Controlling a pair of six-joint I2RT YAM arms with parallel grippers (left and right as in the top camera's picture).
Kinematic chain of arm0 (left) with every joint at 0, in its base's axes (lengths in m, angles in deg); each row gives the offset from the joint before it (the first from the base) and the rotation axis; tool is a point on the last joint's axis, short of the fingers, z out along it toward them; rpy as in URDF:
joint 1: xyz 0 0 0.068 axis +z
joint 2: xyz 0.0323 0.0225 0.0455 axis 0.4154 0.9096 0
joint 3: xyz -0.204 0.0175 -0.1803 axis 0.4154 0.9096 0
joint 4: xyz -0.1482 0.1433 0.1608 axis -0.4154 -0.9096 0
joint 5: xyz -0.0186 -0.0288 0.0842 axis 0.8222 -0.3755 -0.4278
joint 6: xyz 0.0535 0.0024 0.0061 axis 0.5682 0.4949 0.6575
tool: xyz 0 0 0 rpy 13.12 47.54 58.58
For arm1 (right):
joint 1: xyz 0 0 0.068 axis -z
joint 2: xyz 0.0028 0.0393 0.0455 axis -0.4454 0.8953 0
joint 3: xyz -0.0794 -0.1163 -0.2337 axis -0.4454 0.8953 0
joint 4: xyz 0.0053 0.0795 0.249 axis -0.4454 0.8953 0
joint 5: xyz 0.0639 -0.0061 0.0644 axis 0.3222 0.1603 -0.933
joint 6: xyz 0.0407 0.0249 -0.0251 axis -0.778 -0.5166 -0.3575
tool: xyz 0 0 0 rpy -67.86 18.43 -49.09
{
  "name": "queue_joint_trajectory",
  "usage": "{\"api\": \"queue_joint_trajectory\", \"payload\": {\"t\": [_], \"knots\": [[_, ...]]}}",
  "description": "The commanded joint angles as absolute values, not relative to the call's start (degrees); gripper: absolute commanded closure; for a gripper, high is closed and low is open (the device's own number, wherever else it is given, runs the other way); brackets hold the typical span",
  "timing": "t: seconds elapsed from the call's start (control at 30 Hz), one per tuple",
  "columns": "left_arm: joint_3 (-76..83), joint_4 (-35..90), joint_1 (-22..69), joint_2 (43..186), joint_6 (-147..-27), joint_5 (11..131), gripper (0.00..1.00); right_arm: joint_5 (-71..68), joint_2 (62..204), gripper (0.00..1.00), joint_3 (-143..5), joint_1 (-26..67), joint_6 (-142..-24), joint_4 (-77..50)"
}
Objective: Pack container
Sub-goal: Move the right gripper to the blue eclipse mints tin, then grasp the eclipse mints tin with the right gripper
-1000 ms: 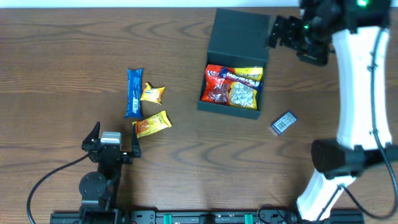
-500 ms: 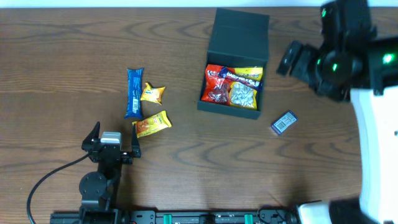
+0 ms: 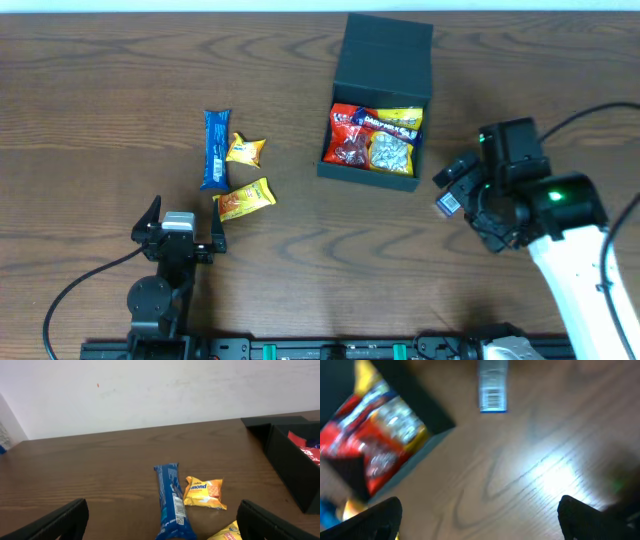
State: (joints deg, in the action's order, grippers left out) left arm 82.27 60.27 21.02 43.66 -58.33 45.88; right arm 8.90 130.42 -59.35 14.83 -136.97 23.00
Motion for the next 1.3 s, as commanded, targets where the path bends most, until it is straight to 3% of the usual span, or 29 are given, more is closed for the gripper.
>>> {"api": "queue_joint_trajectory", "payload": {"t": [0.0, 0.1, 0.33, 0.5, 0.73, 1.27], "knots": [[83.3, 57.6, 21.2, 43.3, -58.6, 44.8, 0.05, 13.3, 131.1, 0.01, -56.3, 14.4, -152.8, 21.3], [83.3, 57.6, 21.2, 43.3, -58.6, 44.8, 0.05, 13.4, 132.0, 0.01, -53.1, 14.4, -159.9, 17.0], [83.3, 57.6, 21.2, 43.3, -58.6, 44.8, 0.05, 14.1, 136.2, 0.08, -50.3, 14.7, -160.3, 7.5], [83.3, 57.6, 21.2, 43.3, -58.6, 44.8, 0.05, 9.1, 142.7, 0.13, -51.4, 18.6, -152.4, 5.3], [83.3, 57.6, 21.2, 43.3, -58.6, 44.8, 0.05, 8.8, 149.3, 0.18, -59.1, 24.5, -137.1, 13.6], [83.3, 57.6, 21.2, 43.3, -58.6, 44.8, 0.05, 6.8, 155.1, 0.16, -60.0, 26.1, -127.1, 10.8]]}}
